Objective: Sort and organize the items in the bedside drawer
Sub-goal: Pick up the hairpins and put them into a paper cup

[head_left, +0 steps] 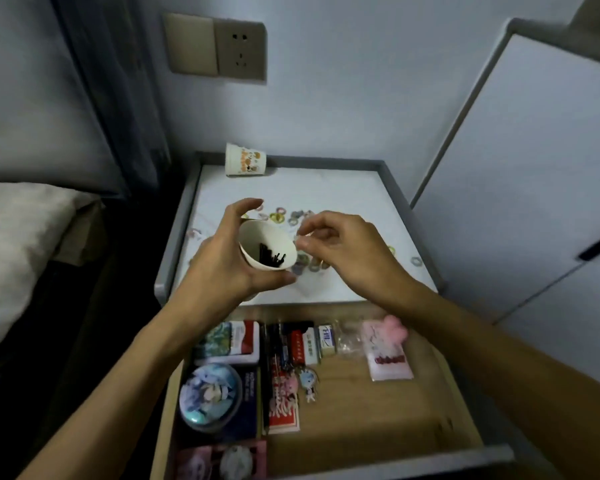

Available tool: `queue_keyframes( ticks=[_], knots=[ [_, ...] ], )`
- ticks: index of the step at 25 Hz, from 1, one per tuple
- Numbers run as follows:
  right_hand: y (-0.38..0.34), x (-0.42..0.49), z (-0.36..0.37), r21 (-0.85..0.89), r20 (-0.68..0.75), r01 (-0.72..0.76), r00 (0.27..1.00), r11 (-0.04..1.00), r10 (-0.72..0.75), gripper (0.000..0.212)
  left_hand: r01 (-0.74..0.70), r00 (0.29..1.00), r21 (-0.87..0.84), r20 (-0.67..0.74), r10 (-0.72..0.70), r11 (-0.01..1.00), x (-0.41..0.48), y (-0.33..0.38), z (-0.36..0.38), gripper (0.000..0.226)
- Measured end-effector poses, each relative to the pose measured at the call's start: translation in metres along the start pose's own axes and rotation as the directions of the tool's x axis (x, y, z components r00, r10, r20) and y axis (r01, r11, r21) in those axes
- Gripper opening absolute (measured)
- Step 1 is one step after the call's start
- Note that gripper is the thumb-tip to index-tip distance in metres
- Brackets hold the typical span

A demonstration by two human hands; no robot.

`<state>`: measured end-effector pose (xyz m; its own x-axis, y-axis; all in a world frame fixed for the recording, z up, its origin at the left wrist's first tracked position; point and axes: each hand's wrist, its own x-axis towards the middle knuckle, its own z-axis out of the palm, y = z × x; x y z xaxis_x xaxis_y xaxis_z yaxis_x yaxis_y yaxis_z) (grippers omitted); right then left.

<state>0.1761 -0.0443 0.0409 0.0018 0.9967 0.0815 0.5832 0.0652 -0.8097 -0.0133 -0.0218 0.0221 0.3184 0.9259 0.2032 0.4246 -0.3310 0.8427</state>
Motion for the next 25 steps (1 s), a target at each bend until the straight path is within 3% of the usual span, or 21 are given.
queue_keyframes(
  ticks=[2, 4, 7, 9, 11, 14, 16, 19, 22, 25],
  knots=[
    [0.014, -0.035, -0.007, 0.117, 0.039, -0.144, 0.989, 0.983, 0.141, 0.018, -0.042, 0.997, -0.011, 0.069, 0.043, 0.999, -0.015, 0.014, 0.022, 0.101],
    [0.024, -0.060, -0.015, 0.148, 0.053, -0.190, 0.981, 0.970, 0.185, 0.023, -0.055, 0.987, 0.000, 0.154, 0.054, 0.999, -0.026, 0.030, 0.041, 0.104],
    [0.037, -0.085, -0.033, 0.076, -0.018, -0.178, 0.984, 0.981, 0.180, 0.019, -0.079, 0.953, 0.036, 0.296, 0.065, 0.996, -0.036, 0.052, 0.062, 0.108],
    [0.046, -0.096, -0.044, -0.020, -0.065, -0.160, 0.985, 0.987, 0.159, 0.021, -0.011, 0.921, 0.006, 0.389, 0.008, 1.000, -0.042, 0.063, 0.068, 0.106],
    [0.059, -0.107, -0.054, -0.123, -0.088, -0.140, 0.988, 0.982, 0.130, 0.023, 0.075, 0.916, 0.034, 0.392, -0.082, 0.997, -0.050, 0.072, 0.076, 0.089],
    [0.083, -0.124, -0.061, -0.224, -0.045, -0.143, 0.990, 0.964, 0.137, 0.022, 0.044, 0.939, 0.309, 0.312, -0.145, 0.950, -0.056, 0.076, 0.099, 0.047],
    [0.094, -0.135, -0.061, -0.232, -0.003, -0.162, 0.986, 0.959, 0.166, 0.020, 0.046, 0.891, 0.314, 0.416, -0.181, 0.948, -0.056, 0.075, 0.117, 0.029],
    [0.108, -0.148, -0.065, -0.245, 0.130, -0.173, 0.969, 0.954, 0.209, 0.019, 0.083, 0.795, 0.293, 0.556, -0.240, 0.953, -0.055, 0.064, 0.140, 0.021],
    [0.117, -0.149, -0.072, -0.300, 0.265, -0.171, 0.930, 0.939, 0.254, 0.025, 0.023, 0.780, 0.376, 0.573, -0.252, 0.926, -0.056, 0.050, 0.162, 0.023],
    [0.124, -0.139, -0.083, -0.312, 0.179, -0.235, 0.937, 0.921, 0.300, 0.026, 0.012, 0.778, 0.402, 0.572, -0.261, 0.916, -0.061, 0.034, 0.189, 0.023]
  ],
)
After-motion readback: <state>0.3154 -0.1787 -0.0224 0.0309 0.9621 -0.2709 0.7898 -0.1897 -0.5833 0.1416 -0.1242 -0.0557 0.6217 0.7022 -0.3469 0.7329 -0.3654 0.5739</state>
